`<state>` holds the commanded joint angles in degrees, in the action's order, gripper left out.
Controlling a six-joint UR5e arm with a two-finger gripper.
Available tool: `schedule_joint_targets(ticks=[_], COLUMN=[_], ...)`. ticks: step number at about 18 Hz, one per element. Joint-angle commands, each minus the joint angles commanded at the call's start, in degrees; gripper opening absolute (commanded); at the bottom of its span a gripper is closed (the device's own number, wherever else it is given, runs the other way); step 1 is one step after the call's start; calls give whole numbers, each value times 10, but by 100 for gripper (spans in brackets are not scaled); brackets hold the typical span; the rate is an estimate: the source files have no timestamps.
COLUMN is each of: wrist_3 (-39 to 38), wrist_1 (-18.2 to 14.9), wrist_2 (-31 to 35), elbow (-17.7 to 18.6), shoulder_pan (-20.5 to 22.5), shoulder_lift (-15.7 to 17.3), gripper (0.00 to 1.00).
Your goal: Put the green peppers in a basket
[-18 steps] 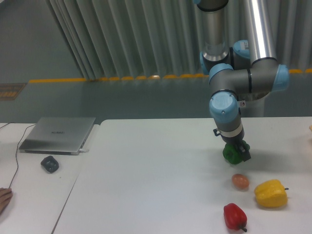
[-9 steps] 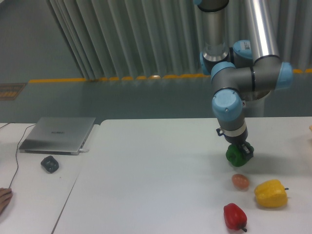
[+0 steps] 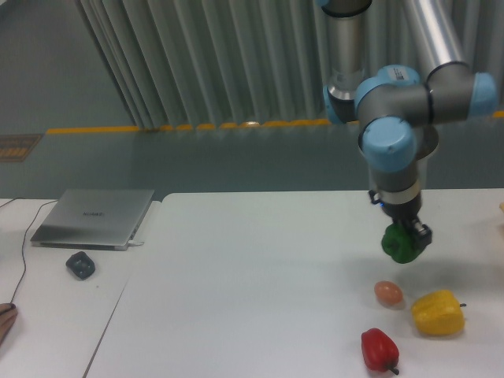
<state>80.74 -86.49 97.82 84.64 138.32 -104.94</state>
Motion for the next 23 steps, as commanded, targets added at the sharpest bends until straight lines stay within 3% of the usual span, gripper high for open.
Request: schedule_joint_targets(ticks=[4,11,18,23], wrist_3=[108,223,324,441], wrist_1=[25,65,79,83], wrist_2=[-4,-6,-17,-35], elbow=[-13,-6,5,7], shoulder_pan=[54,104,170,230], shoulder_lift=[4,-4,-4,-5], gripper=[37,37,37,38])
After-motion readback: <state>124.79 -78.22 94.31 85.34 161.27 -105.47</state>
